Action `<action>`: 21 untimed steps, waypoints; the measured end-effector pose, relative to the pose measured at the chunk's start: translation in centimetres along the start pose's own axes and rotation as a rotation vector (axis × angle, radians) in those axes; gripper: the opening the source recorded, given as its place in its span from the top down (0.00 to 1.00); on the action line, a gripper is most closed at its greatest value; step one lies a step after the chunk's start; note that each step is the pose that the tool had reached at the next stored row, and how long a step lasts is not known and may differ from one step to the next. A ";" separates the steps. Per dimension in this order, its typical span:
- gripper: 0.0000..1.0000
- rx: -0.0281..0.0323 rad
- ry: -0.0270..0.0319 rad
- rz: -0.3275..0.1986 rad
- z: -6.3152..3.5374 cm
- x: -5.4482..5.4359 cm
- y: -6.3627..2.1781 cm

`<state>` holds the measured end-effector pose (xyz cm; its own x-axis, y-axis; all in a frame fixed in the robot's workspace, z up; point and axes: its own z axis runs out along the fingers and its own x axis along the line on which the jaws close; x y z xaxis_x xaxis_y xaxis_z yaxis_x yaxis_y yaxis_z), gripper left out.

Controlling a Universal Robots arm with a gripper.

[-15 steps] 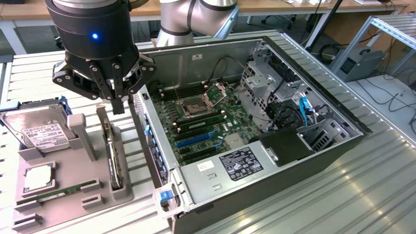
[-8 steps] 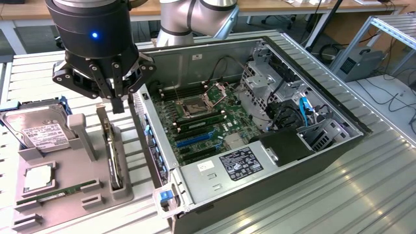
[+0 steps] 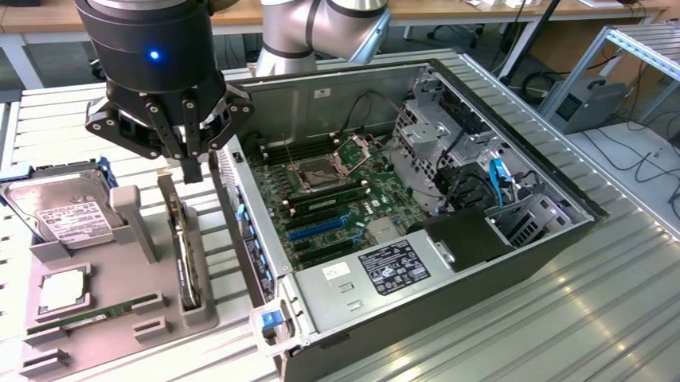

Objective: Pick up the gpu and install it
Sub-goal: 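Reach for the gpu, then pick up the gpu and move the gpu toward the slot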

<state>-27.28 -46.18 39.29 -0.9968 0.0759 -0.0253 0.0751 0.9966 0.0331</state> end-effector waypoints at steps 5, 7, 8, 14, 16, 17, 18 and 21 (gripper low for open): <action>0.89 -0.0010 0.0000 0.000 0.01 0.0 0.18; 0.89 -0.0012 0.0000 0.000 0.01 0.0 0.22; 0.89 -0.0014 0.0000 0.000 0.01 0.0 0.26; 0.83 -0.0019 0.0001 0.000 0.01 0.0 0.33; 0.71 -0.0021 0.0001 0.000 0.01 0.0 0.36; 0.71 -0.0023 0.0001 0.000 0.01 0.0 0.37; 0.64 -0.0025 0.0001 0.000 0.01 0.0 0.39; 0.52 -0.0030 0.0002 0.000 0.02 0.0 0.51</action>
<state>-27.28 -45.67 39.29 -0.9968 0.0760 -0.0251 0.0751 0.9965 0.0360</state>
